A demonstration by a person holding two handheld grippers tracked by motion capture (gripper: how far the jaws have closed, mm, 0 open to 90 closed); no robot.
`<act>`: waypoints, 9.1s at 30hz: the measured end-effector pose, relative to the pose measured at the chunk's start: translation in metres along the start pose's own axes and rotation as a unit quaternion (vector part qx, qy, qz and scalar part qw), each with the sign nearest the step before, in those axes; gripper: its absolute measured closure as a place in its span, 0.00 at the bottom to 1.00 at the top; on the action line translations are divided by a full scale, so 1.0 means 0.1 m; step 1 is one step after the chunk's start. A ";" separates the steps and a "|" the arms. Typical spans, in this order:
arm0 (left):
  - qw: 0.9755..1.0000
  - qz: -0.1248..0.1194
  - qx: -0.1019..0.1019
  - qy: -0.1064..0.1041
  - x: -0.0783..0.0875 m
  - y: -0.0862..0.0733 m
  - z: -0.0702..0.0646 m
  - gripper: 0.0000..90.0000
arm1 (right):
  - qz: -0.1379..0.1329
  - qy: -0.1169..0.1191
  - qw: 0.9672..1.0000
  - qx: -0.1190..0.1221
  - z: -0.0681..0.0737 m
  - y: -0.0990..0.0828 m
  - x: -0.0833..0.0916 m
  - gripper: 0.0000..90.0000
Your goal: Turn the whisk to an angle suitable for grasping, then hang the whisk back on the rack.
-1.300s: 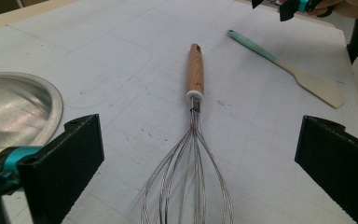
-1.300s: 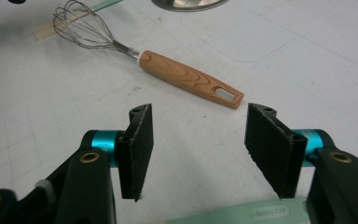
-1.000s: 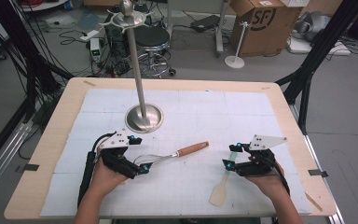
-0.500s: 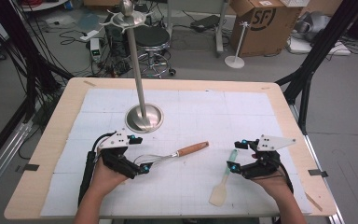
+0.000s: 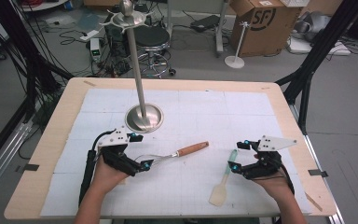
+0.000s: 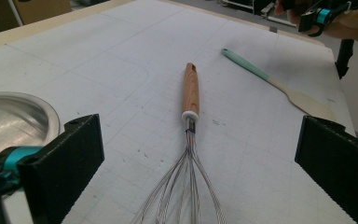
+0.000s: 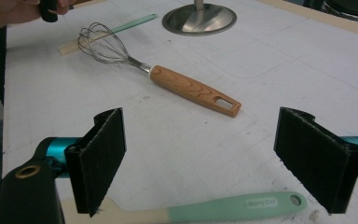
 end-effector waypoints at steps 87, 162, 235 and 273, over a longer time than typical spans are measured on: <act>0.961 0.274 -0.032 -0.002 -1.54 0.46 -0.04 0.04 | 0.009 -0.006 1.000 -0.005 -0.04 0.00 -0.01 0.18; 0.913 0.402 -0.068 0.026 -1.65 0.48 -0.13 0.78 | 0.028 -0.003 1.000 -0.001 -0.04 -0.03 -0.08 0.18; 0.998 0.056 -0.016 -0.014 0.33 1.58 0.16 0.78 | 0.018 -0.004 1.000 0.000 -0.05 -0.01 -0.06 0.18; 0.998 0.003 -0.013 0.057 1.09 1.99 0.60 0.78 | 0.024 -0.003 1.000 -0.002 -0.05 -0.01 -0.08 0.18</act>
Point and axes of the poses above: each handheld gripper's, and its own axes: x roughly backward along the jaws, y roughly out of its top, z roughly to its left, the point moved 1 cm from there along -x, roughly forward along the jaws
